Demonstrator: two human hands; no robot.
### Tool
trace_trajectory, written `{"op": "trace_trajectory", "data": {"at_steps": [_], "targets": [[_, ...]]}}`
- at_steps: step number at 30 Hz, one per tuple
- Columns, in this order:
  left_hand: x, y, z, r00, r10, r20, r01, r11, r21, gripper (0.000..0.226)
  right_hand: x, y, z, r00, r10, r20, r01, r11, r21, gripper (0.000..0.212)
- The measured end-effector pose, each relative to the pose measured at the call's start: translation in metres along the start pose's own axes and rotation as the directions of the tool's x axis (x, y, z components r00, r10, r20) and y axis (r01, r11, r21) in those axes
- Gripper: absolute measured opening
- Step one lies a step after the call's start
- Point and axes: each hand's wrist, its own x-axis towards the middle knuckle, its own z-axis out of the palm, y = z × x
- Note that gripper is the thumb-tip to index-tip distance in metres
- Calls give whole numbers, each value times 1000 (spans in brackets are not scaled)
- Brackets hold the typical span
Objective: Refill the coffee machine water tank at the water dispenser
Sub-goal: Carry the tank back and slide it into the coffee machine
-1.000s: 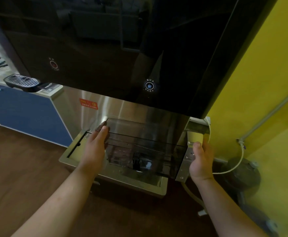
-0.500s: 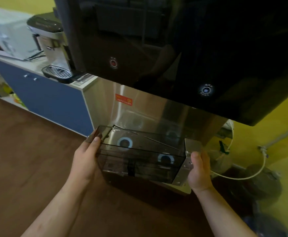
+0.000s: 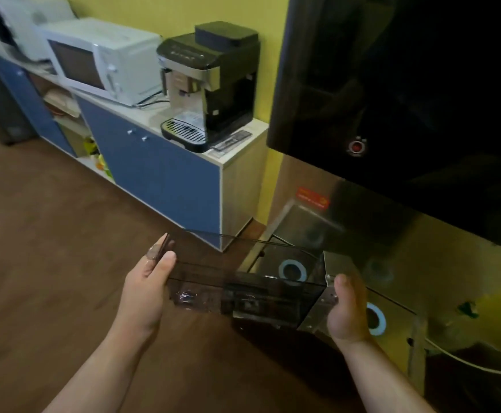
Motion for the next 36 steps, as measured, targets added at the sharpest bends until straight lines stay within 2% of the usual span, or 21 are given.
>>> {"op": "trace_trajectory", "data": {"at_steps": [3, 8, 14, 19, 24, 27, 36], "targets": [[19, 6, -27, 999, 12, -45, -13, 1000, -15, 29, 13, -2, 38, 999, -21, 48, 19, 999, 31, 29], [53, 14, -56, 991, 61, -115, -67, 997, -44, 27, 48, 11, 96, 988, -34, 151, 32, 999, 13, 64], [117, 22, -81, 980, 65, -190, -73, 997, -35, 30, 96, 25, 166, 976, 52, 212, -60, 998, 32, 69], [188, 29, -92, 976, 53, -212, -61, 998, -32, 28, 151, 39, 220, 981, 2, 194, -5, 1000, 12, 47], [259, 40, -91, 975, 47, -217, -62, 996, -66, 19, 198, 42, 262, 975, -40, 220, 37, 999, 15, 48], [296, 48, -88, 977, 47, -207, -64, 995, -73, 25, 227, 38, 285, 975, -44, 217, 39, 999, 25, 43], [406, 60, -80, 992, 24, -126, -30, 998, -46, 27, 302, 41, 338, 990, -40, 136, 34, 998, 46, 49]]}}
